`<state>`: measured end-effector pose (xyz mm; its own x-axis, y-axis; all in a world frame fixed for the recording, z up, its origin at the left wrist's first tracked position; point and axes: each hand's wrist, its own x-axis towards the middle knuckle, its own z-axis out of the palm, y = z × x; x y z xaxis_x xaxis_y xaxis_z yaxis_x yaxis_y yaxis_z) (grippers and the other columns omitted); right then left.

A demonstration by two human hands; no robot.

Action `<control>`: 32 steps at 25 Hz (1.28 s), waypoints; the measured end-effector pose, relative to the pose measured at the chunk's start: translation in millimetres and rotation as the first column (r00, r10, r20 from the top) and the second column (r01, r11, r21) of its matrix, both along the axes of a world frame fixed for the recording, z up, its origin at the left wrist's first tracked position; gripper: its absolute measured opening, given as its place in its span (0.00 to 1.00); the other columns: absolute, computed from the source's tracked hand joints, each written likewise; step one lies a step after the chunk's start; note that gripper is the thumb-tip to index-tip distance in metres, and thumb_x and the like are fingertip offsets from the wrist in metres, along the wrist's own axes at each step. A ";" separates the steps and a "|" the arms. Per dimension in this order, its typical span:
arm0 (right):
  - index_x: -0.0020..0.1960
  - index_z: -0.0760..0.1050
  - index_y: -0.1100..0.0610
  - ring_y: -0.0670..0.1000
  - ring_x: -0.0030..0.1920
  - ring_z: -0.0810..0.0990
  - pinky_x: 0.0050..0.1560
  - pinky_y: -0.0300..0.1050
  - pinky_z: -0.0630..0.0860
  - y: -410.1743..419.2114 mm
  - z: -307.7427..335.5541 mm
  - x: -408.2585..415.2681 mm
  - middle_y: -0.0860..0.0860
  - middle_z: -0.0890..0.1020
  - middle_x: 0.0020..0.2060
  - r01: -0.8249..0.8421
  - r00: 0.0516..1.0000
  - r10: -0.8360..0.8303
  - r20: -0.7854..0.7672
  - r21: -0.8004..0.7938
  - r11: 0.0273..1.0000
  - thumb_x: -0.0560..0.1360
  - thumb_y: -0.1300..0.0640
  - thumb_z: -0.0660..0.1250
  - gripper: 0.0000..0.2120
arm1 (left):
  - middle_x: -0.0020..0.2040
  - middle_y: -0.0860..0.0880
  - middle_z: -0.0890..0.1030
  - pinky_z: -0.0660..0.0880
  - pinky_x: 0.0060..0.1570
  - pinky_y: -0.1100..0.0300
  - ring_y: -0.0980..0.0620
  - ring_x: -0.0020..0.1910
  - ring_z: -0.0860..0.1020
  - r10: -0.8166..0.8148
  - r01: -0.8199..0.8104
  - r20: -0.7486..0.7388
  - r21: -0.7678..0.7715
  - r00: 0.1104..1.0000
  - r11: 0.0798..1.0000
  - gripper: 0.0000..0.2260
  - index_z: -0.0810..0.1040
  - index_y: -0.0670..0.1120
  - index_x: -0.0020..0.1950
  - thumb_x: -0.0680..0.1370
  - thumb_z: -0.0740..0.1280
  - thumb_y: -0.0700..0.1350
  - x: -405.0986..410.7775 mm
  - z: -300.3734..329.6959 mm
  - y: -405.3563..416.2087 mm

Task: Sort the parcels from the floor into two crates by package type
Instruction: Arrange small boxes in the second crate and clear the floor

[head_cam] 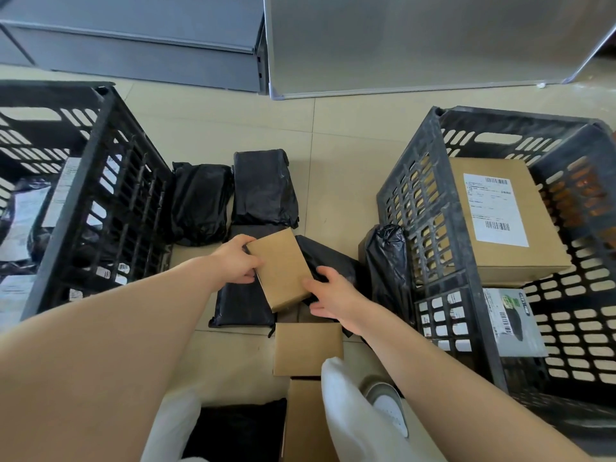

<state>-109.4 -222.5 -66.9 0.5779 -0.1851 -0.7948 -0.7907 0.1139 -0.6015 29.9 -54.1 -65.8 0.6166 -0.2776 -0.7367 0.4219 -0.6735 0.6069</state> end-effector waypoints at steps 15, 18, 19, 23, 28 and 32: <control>0.68 0.65 0.49 0.67 0.67 0.73 0.63 0.64 0.76 -24.2 15.7 -10.3 0.62 0.73 0.63 0.519 0.836 -0.543 -0.077 0.432 0.737 0.79 0.48 0.69 0.22 | 0.61 0.47 0.82 0.80 0.55 0.53 0.48 0.59 0.82 0.076 -0.113 -0.109 -0.400 0.991 0.909 0.20 0.74 0.49 0.67 0.78 0.68 0.33 4.0 26.0 -4.3; 0.68 0.69 0.55 0.69 0.65 0.75 0.62 0.66 0.76 -26.7 24.5 -15.7 0.67 0.75 0.64 0.485 0.830 -0.547 -0.107 0.623 0.614 0.78 0.51 0.71 0.22 | 0.61 0.48 0.82 0.78 0.60 0.50 0.48 0.60 0.82 0.066 -0.133 -0.164 -0.439 0.984 0.889 0.21 0.73 0.52 0.69 0.80 0.66 0.34 7.2 29.2 -6.9; 0.68 0.71 0.56 0.69 0.64 0.76 0.62 0.65 0.77 -26.6 26.4 -15.8 0.67 0.77 0.64 0.471 0.830 -0.551 -0.089 0.641 0.606 0.78 0.53 0.70 0.21 | 0.62 0.49 0.82 0.77 0.61 0.49 0.48 0.60 0.81 0.059 -0.129 -0.167 -0.447 0.984 0.885 0.21 0.72 0.53 0.70 0.80 0.65 0.34 8.5 30.6 -9.1; 0.64 0.76 0.62 0.59 0.59 0.83 0.65 0.59 0.76 -21.8 27.4 -9.7 0.62 0.81 0.62 0.464 0.779 -0.612 0.134 0.533 0.708 0.79 0.60 0.69 0.14 | 0.72 0.48 0.73 0.74 0.65 0.45 0.43 0.65 0.77 0.138 -0.259 -0.270 -0.488 0.953 0.834 0.23 0.64 0.54 0.78 0.83 0.62 0.44 13.9 34.2 -20.6; 0.72 0.71 0.56 0.48 0.62 0.78 0.64 0.49 0.77 -17.7 21.4 -6.2 0.51 0.77 0.65 0.317 0.866 -0.134 0.481 -0.324 0.891 0.73 0.54 0.76 0.29 | 0.75 0.46 0.69 0.73 0.61 0.33 0.41 0.72 0.70 0.104 -0.342 -0.450 -0.489 0.887 0.803 0.40 0.60 0.55 0.80 0.73 0.58 0.74 23.9 42.0 -37.7; 0.74 0.67 0.58 0.47 0.76 0.62 0.72 0.34 0.63 -21.7 21.6 -10.9 0.51 0.64 0.75 0.211 0.774 0.284 0.566 -0.653 0.727 0.74 0.60 0.75 0.32 | 0.65 0.46 0.80 0.77 0.59 0.39 0.44 0.62 0.80 0.090 -0.238 -0.344 -0.418 0.935 0.877 0.33 0.73 0.55 0.71 0.73 0.62 0.72 22.8 49.3 -43.5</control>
<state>-120.3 -244.2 -45.3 0.8827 -0.4674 0.0482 -0.2290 -0.5174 -0.8245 52.7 -97.6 -16.5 0.4477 -0.5359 -0.7158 0.7153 -0.2657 0.6463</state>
